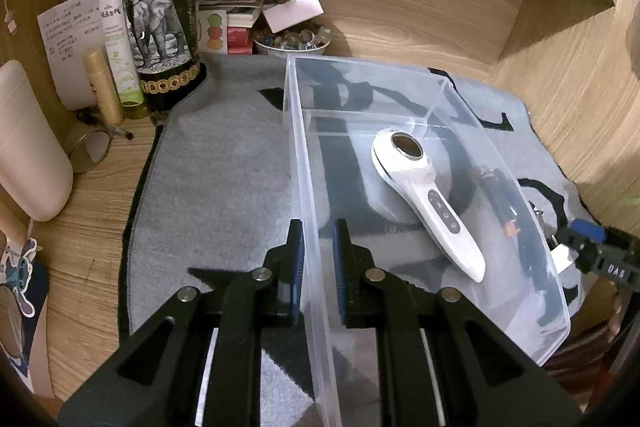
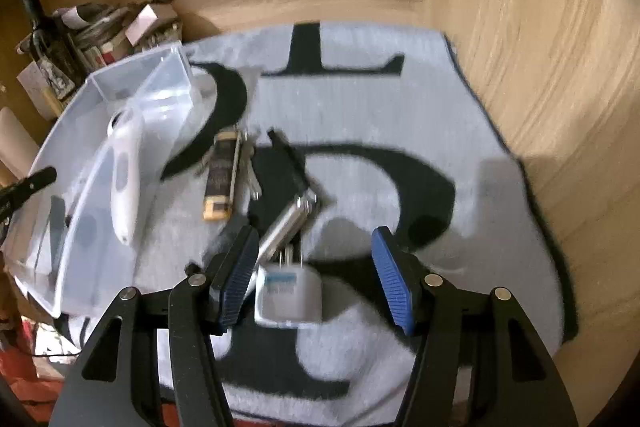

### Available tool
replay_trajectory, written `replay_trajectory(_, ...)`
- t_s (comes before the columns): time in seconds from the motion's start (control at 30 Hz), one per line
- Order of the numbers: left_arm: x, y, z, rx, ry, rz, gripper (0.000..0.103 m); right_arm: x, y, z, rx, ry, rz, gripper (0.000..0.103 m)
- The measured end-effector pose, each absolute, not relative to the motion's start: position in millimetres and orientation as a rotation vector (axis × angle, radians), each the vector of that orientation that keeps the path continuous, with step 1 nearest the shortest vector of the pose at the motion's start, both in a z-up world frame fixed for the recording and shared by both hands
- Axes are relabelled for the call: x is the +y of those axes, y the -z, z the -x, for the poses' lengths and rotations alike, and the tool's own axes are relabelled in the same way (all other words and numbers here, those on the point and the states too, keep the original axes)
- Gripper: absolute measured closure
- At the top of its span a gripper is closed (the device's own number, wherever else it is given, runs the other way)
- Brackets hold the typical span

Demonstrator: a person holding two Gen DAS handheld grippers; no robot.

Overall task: Organize rigid objects
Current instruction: 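Move the right gripper back to the white travel adapter, then grasp the white travel adapter with the right gripper, then carry the travel adapter over the clear box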

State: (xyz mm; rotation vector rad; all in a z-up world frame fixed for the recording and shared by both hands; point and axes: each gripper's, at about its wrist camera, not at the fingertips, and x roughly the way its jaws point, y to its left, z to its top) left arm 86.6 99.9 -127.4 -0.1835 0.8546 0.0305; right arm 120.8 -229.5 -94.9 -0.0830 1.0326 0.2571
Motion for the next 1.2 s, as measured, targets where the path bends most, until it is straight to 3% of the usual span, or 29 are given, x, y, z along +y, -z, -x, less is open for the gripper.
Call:
replay_trajectory(0.2, 99, 128, -86, 0.854, -0.033, 0.184, 0.09, -231, 112, -112, 1.069, -0.262, 0.053, 0.048)
replay_trajectory(0.3, 99, 128, -87, 0.854, -0.035, 0.181, 0.09, -231, 116, -113, 1.085, -0.283, 0.047, 0.068)
replay_trajectory(1.2, 99, 128, -86, 0.851, -0.041, 0.196, 0.09, -161, 33, -145, 0.785, -0.471, 0.081, 0.068)
